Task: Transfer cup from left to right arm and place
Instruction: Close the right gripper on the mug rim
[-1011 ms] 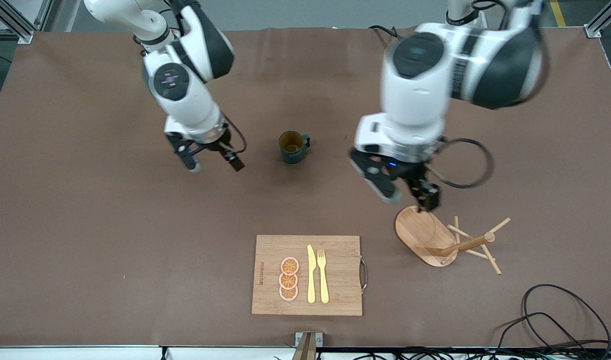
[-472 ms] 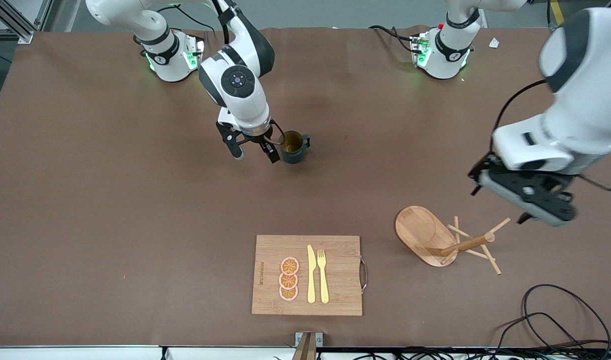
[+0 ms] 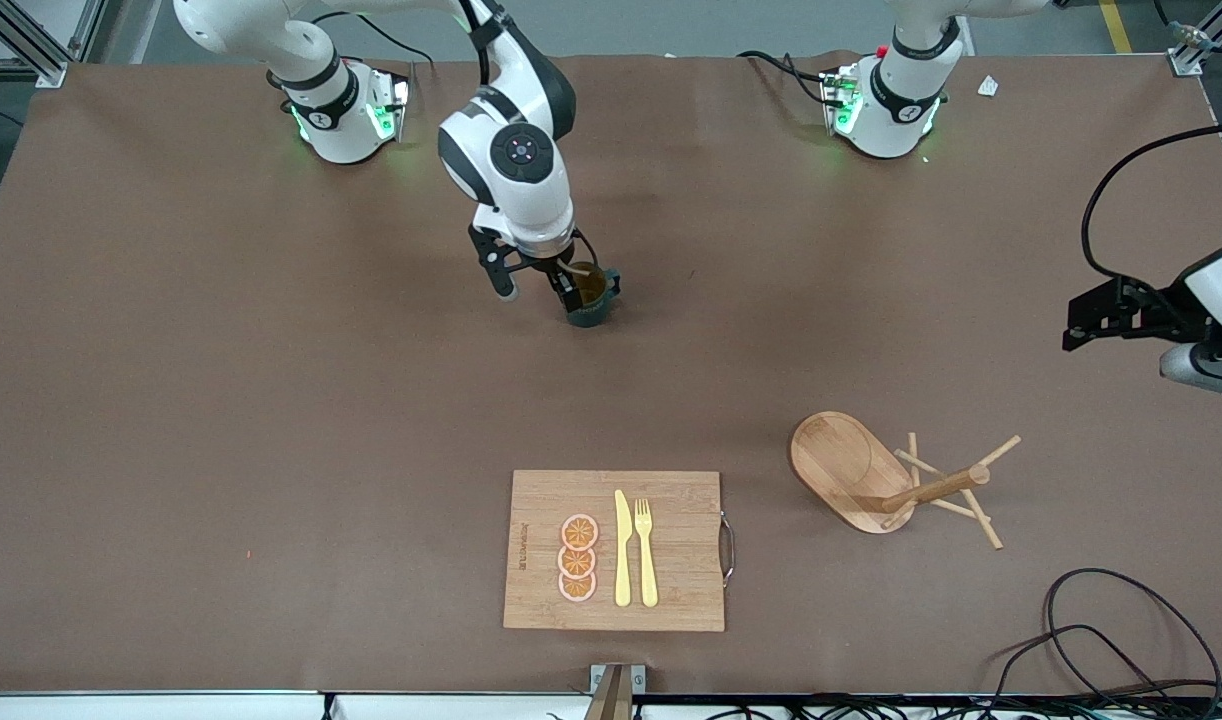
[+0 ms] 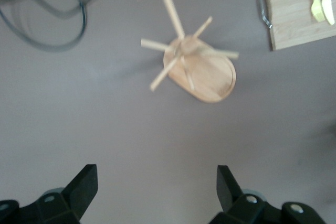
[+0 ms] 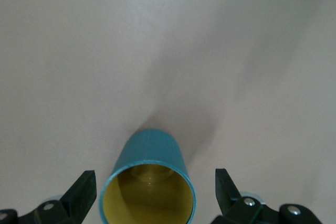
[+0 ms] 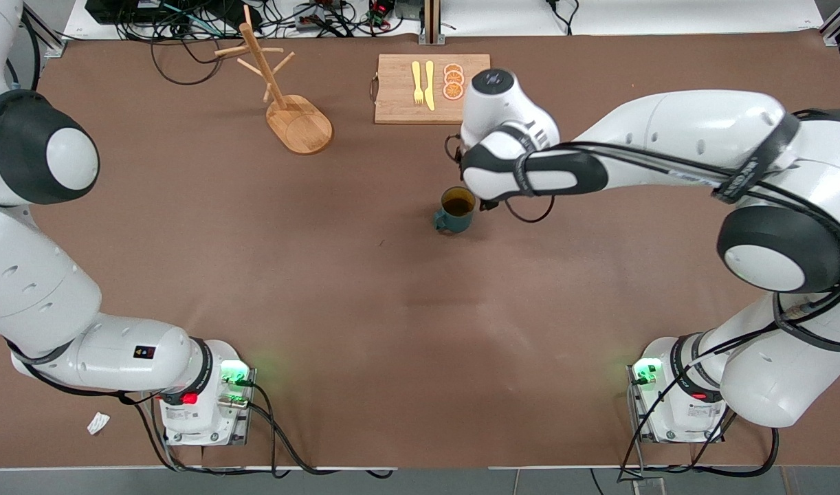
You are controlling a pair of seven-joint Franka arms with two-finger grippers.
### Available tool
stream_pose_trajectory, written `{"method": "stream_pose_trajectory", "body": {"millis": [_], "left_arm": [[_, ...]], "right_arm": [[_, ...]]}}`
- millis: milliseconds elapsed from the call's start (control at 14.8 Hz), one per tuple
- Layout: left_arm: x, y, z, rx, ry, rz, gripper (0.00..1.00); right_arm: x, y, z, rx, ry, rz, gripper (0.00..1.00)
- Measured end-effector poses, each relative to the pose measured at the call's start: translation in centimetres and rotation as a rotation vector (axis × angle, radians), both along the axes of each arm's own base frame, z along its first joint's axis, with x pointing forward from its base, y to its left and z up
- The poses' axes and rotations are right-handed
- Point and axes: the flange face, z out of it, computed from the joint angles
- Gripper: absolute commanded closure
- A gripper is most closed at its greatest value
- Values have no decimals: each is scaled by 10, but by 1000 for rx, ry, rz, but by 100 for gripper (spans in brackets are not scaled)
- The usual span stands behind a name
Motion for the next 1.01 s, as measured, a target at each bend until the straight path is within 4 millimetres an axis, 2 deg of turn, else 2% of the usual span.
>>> {"method": "stream_pose_trajectory", "body": {"millis": [135,270,472,742,876,1011], "left_arm": [[-7,-4,8,-1,6,54,0],[-15,-12,21,-5,-5,66,0],[-27,-15,34,-8,-19,70,0],[-45,-16,40,7,-67,62,0],[-58,-23,40,24,-94,43,0],[-67,-23,41,30,-100,37,0]], "right_arm": [[-10,11,-17,0,-8,-9,8],[-14,16,-24,-1,-11,-8,20],[-16,17,-26,-6,-7,-5,20],[-17,17,-29,-10,-4,-4,21],[-17,17,-29,-10,-4,-3,45],[-17,17,-29,-10,-4,-3,75]]}}
